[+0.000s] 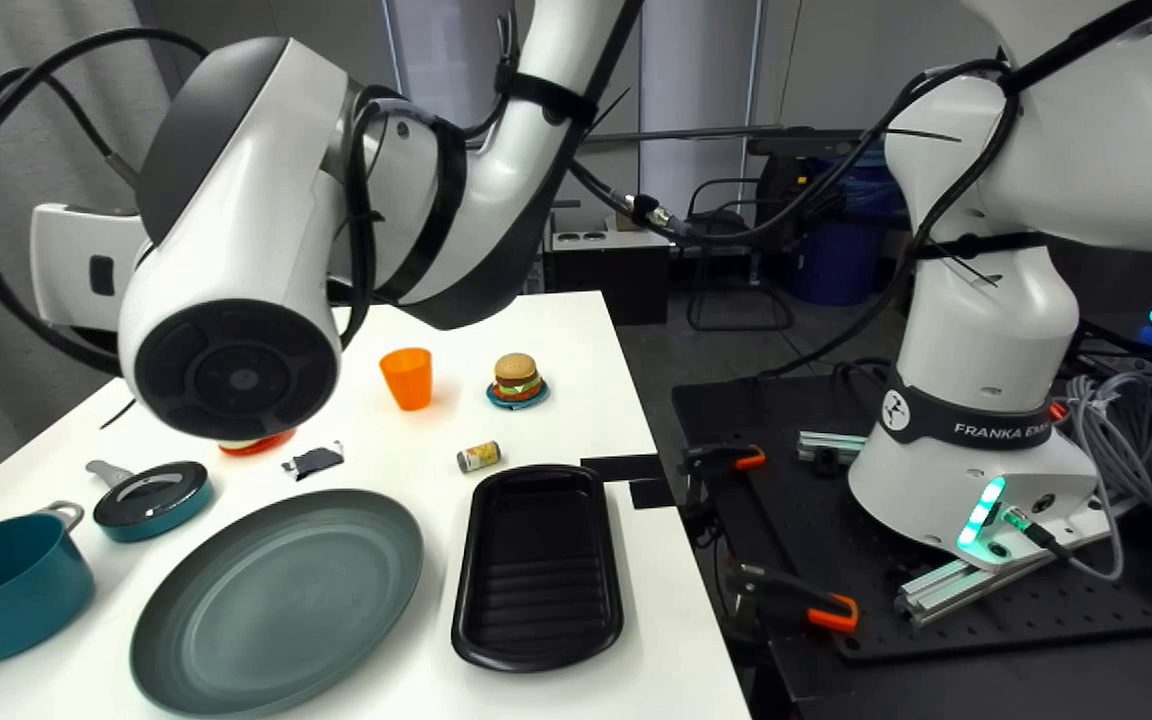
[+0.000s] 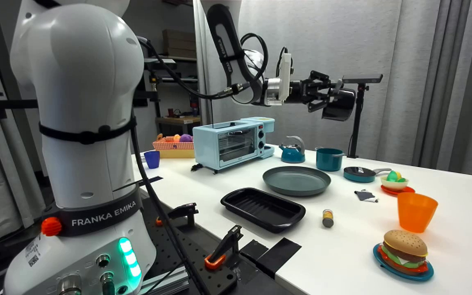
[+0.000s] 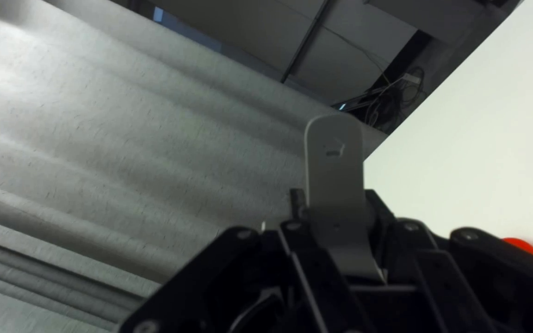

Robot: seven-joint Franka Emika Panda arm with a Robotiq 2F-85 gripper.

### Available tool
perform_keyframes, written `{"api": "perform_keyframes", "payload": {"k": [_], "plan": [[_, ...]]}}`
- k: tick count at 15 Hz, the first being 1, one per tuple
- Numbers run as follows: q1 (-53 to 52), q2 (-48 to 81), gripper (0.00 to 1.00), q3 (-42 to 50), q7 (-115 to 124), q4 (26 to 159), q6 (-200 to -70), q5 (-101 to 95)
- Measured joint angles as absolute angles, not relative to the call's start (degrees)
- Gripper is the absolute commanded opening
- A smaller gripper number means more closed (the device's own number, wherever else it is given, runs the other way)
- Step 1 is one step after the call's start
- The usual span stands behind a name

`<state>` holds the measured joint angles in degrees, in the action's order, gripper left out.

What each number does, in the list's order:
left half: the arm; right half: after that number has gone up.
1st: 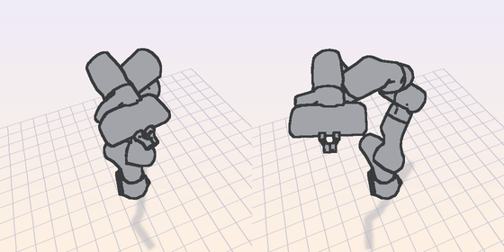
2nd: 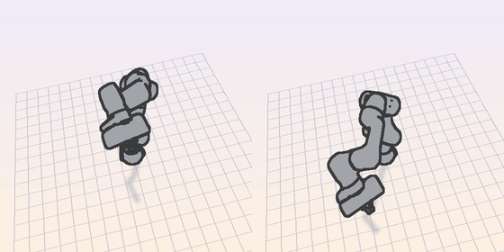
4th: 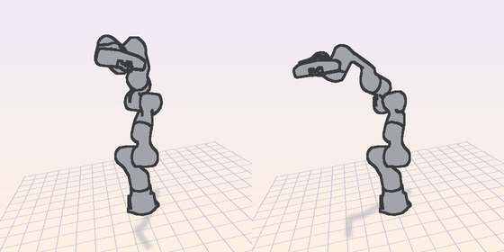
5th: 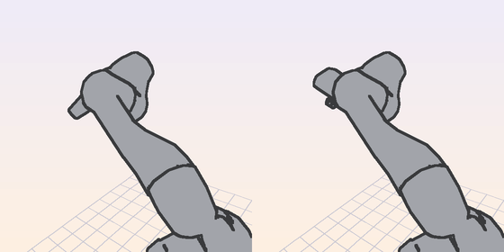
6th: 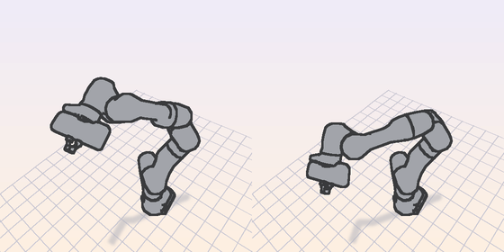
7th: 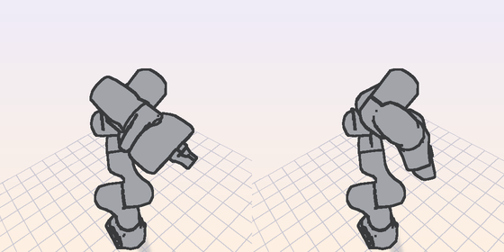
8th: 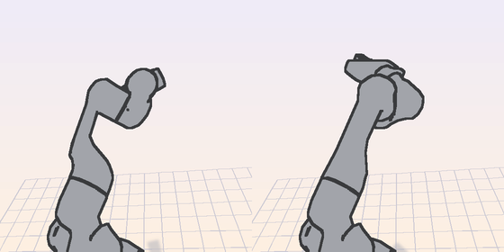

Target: Pour out the potato chips from the black measuring cup and put them on the grey plate

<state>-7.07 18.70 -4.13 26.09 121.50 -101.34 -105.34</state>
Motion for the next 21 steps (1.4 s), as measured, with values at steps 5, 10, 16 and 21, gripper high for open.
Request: {"api": "perform_keyframes", "payload": {"k": [5,10,16,21], "plan": [[-7.07,18.72,0.08,-4.44,26.12,121.93,-97.86,-109.79],[-7.09,18.92,0.08,-5.5,26.3,122.17,-91.64,-110.85],[-7.29,18.97,0.08,-6.26,26.28,123.21,-86.58,-114.09],[-7.31,19.11,0.08,-6.28,26.01,123.91,-84.71,-118.94]]}}
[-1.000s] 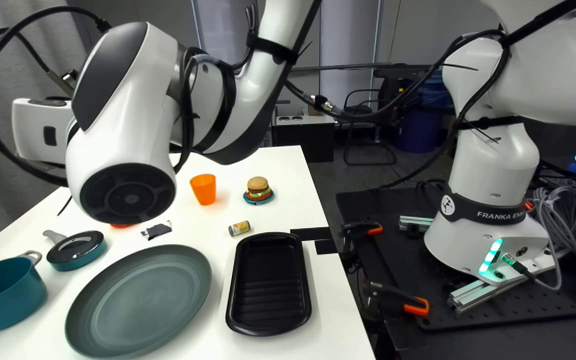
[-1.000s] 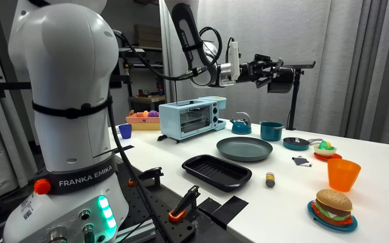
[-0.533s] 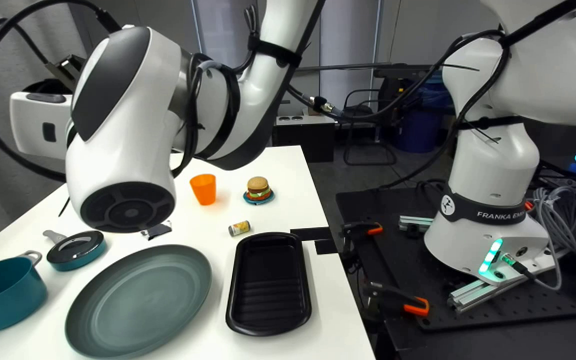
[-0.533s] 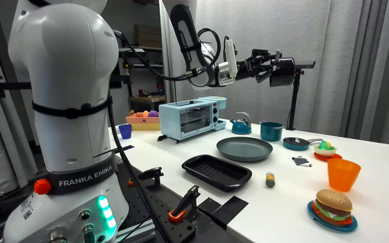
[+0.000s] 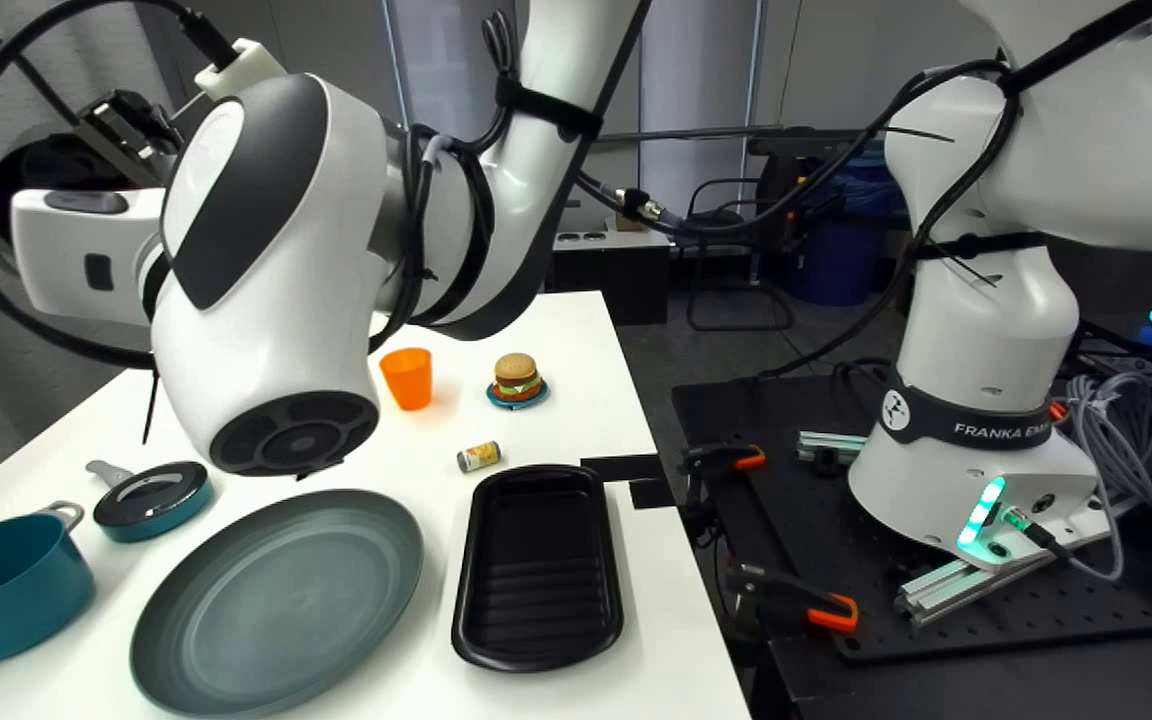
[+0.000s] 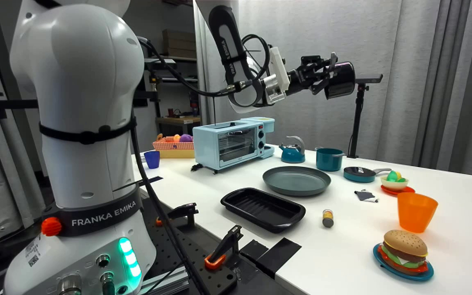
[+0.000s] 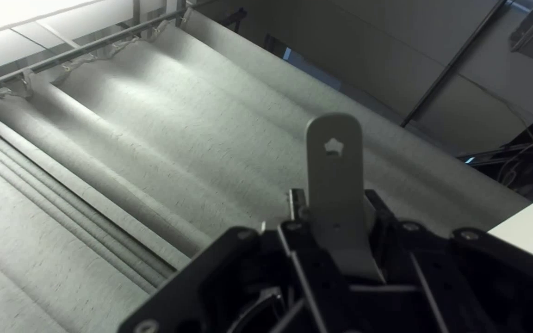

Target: Pour out the potato chips from the black measuring cup and put them on the grey plate

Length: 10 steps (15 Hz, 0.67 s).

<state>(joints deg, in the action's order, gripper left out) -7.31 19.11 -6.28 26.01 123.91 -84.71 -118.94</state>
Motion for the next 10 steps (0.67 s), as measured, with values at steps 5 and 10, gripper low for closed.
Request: {"api": "perform_keyframes", "payload": {"k": [5,10], "plan": [[-7.31,19.11,0.08,-6.28,25.91,124.65,-84.24,-122.46],[-7.31,19.11,0.08,-6.28,25.68,124.91,-83.27,-122.94]]}}
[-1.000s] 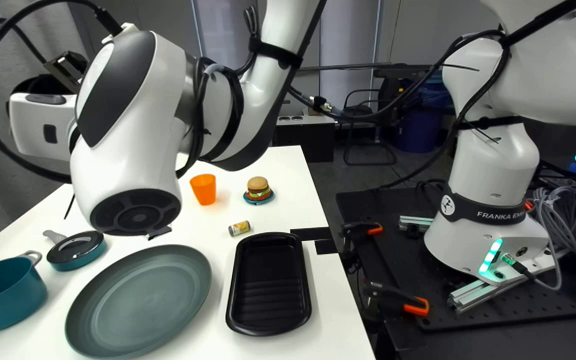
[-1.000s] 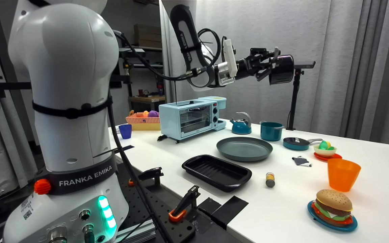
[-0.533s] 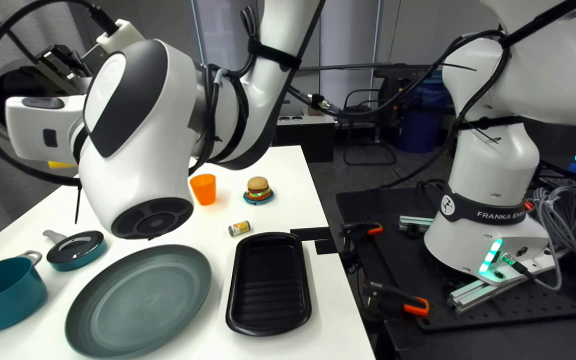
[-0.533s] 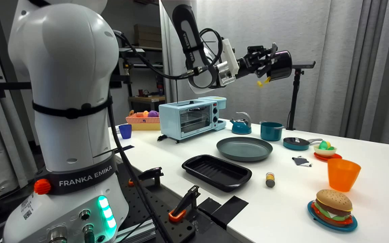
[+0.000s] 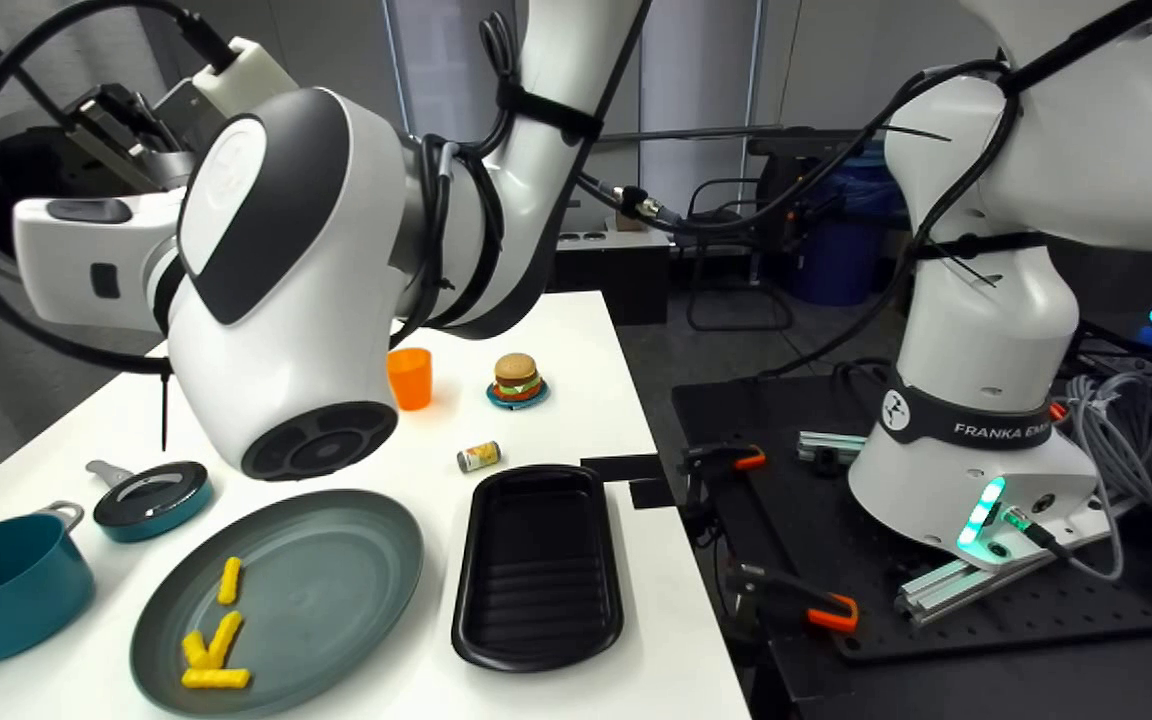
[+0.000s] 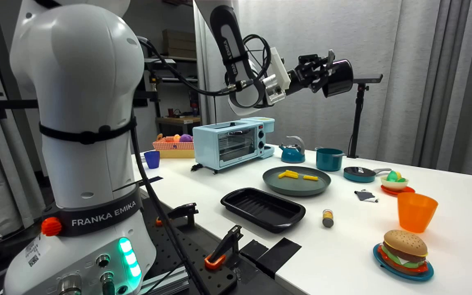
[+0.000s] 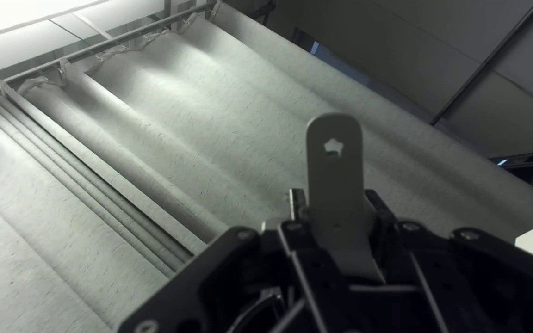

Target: Pour out the potato chips from the black measuring cup and put them on the grey plate

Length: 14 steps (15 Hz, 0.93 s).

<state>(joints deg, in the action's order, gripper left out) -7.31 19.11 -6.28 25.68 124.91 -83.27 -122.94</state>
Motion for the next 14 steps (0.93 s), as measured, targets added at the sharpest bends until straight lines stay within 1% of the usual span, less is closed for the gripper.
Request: {"api": "perform_keyframes", "payload": {"k": [7,14], "plan": [[-7.31,19.21,0.08,-6.41,25.83,124.92,-81.44,-121.37],[-7.31,19.98,0.08,-8.35,30.27,124.61,-75.2,-109.12]]}}
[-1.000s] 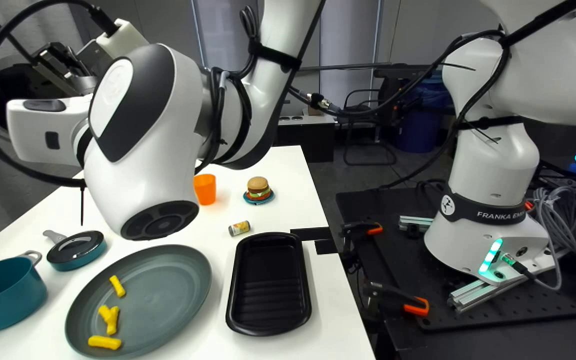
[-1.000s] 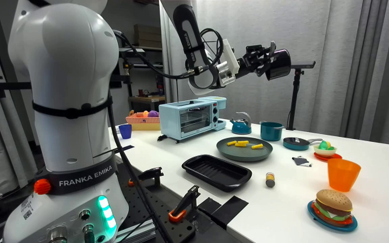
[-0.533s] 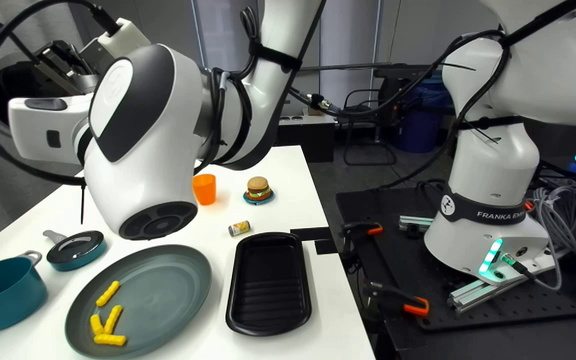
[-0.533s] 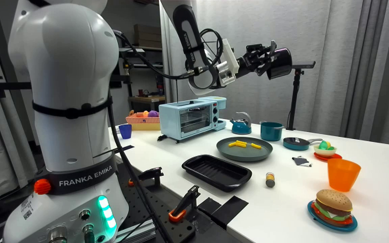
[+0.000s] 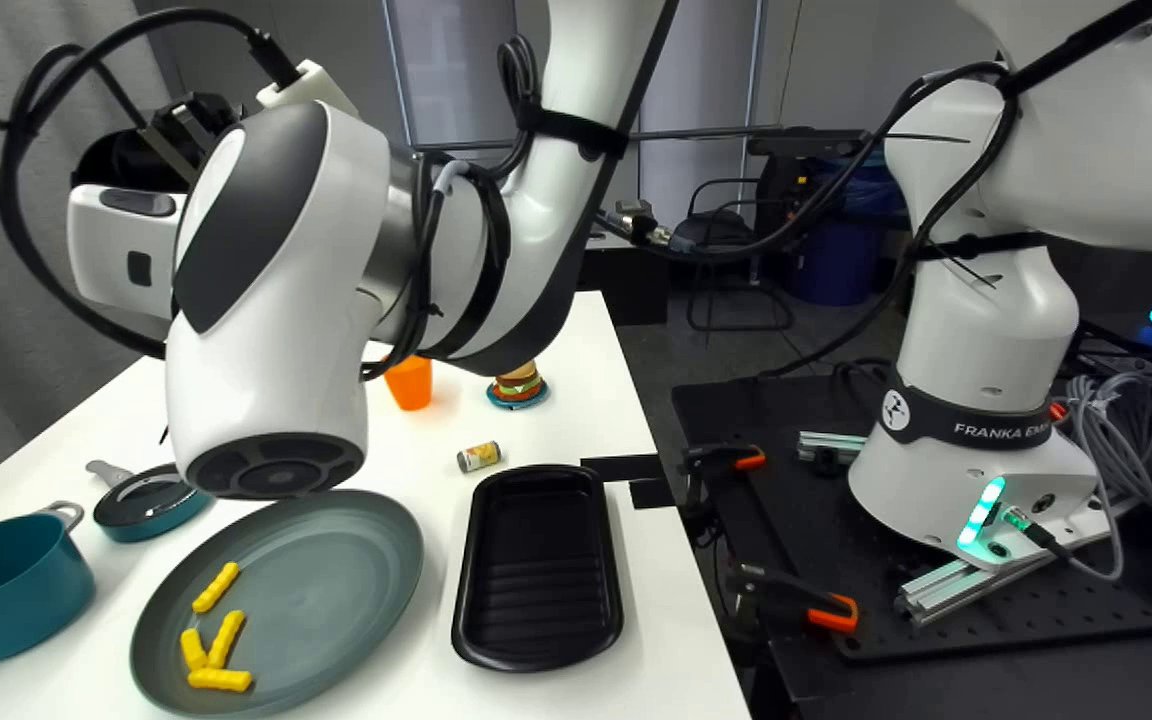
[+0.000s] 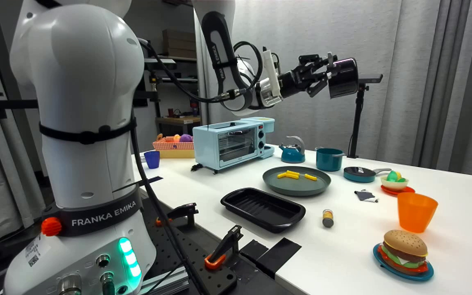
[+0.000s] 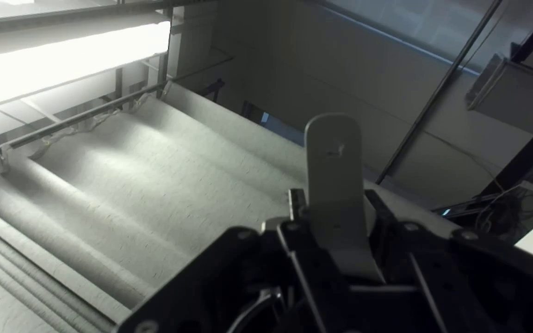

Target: Pour out the potato chips from the black measuring cup and put them on the grey plate

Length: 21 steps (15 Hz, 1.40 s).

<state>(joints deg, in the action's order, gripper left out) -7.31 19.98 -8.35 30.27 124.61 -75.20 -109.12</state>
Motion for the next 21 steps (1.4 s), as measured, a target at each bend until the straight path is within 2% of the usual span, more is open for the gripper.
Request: {"api": "perform_keyframes", "payload": {"k": [13,21], "plan": [[-7.31,22.0,0.08,-10.11,49.28,119.17,-75.29,-78.26],[-6.85,22.47,0.08,-9.14,59.91,116.22,-82.86,-62.02]]}}
